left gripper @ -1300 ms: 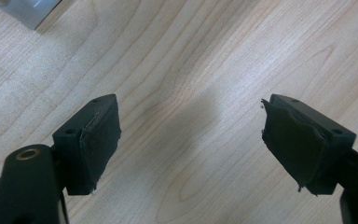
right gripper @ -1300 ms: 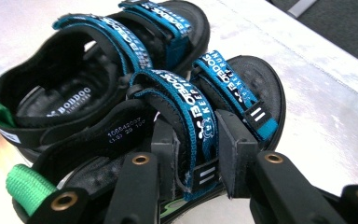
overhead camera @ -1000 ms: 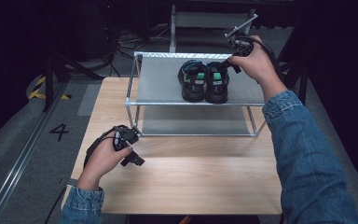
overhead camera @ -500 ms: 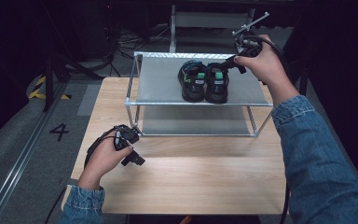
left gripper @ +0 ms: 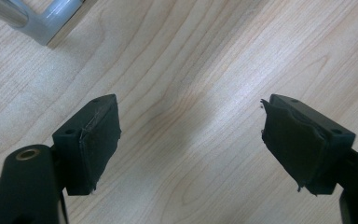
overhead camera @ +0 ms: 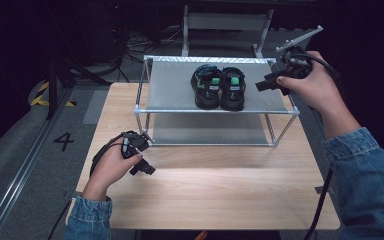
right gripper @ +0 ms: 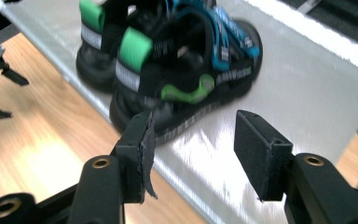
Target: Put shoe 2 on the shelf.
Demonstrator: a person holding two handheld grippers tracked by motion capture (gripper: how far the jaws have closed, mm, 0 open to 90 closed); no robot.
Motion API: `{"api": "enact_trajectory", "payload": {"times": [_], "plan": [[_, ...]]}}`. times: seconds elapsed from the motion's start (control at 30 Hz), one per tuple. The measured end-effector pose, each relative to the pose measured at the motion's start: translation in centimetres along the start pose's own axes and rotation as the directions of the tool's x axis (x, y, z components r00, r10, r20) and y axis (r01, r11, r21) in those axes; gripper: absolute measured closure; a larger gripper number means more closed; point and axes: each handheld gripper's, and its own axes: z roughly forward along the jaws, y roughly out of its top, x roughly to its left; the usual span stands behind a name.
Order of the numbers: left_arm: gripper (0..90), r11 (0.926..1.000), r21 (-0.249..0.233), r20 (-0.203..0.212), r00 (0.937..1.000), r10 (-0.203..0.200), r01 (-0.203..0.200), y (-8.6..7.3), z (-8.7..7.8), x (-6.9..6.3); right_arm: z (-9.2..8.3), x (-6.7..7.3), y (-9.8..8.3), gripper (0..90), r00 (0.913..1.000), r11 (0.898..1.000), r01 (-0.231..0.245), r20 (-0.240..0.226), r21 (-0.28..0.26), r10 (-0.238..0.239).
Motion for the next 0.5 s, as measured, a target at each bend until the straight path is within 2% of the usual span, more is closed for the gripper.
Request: {"api": "enact_trajectory", "payload": {"times": [0.07, 0.1, 0.2, 0.23, 0.5], "plan": [[19.2, 1.0, 0.002, 0.002, 1.0, -0.002, 0.002, 0.0, 0.0, -0.1, -0.7, 0.0, -1.4, 48.9, 0.9999, 1.0, -0.011, 0.0, 0.003, 0.011], [19.2, 1.0, 0.002, 0.002, 1.0, -0.002, 0.002, 0.0, 0.0, -0.1, -0.7, 0.0, -1.4, 48.9, 0.9999, 1.0, -0.011, 0.0, 0.003, 0.011], [19.2, 1.0, -0.001, 0.0, 1.0, 0.003, -0.003, 0.0, 0.0, -0.1, -1.4, -0.1, -3.2, 48.9, 0.9998, 1.0, -0.022, -0.002, 0.004, 0.022], [19.2, 1.0, 0.001, -0.003, 1.0, 0.008, -0.008, 0.0, -0.1, -0.1, -1.7, 0.0, -4.3, 48.9, 0.9996, 1.0, -0.029, -0.001, 0.008, 0.029], [19.2, 1.0, -0.001, 0.007, 1.0, -0.001, 0.001, -0.3, -0.3, -0.2, -1.6, 0.1, -8.7, 47.5, 0.9985, 0.998, -0.055, -0.006, 0.019, 0.055]]}}
